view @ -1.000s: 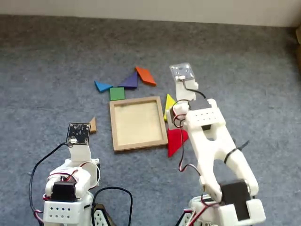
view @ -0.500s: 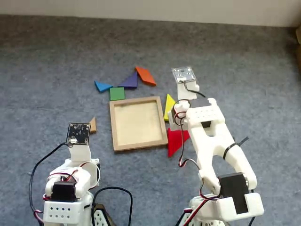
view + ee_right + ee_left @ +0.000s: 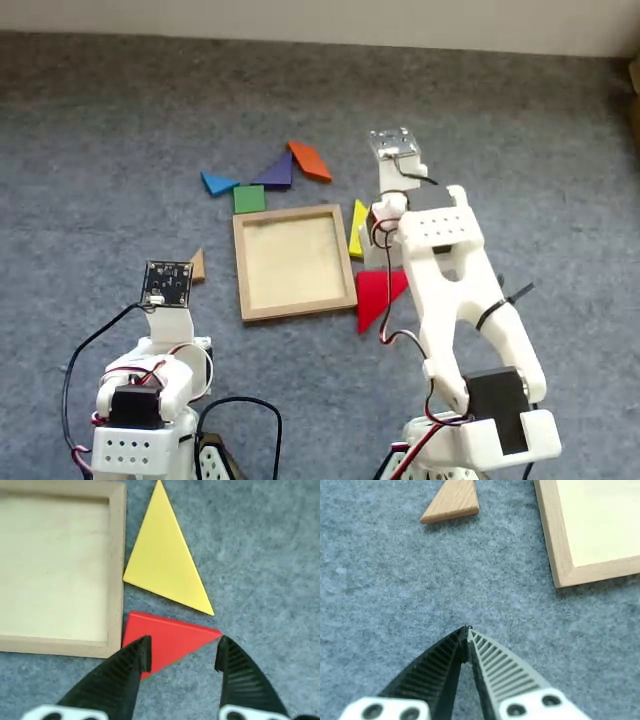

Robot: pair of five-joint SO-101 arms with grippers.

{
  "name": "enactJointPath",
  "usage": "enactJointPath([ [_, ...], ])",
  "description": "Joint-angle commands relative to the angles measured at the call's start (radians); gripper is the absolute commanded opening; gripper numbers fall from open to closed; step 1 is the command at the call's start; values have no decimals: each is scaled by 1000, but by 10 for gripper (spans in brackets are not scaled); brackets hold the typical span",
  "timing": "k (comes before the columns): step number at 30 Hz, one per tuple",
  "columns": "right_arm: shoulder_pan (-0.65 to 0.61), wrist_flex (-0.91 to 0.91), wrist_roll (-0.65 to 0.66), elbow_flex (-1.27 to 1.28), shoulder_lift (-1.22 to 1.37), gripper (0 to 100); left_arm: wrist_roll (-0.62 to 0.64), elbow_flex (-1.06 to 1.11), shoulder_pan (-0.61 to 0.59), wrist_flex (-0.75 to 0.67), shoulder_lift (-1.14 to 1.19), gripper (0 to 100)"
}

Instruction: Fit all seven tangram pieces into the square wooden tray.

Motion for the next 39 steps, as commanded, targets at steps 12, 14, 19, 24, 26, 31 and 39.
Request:
enactJointPath([
  [12,8,79,66,-82,-5,334,-3,16,10,5,-38,6],
  [14,8,61,75,-54,-7,334,-3,16,10,5,-38,6],
  [19,10,-44,80,10,-7,334,-3,16,10,5,-38,6],
  [24,-5,-54,130,25,-5,337,-3,16,10,5,-38,6],
  [26,-8,-62,133,25,-5,338,-3,16,10,5,-38,6],
  [31,-8,-105,133,22,24,339,-3,16,10,5,-38,6],
  [39,-8,-105,209,-50,186,339,-3,16,10,5,-38,6],
])
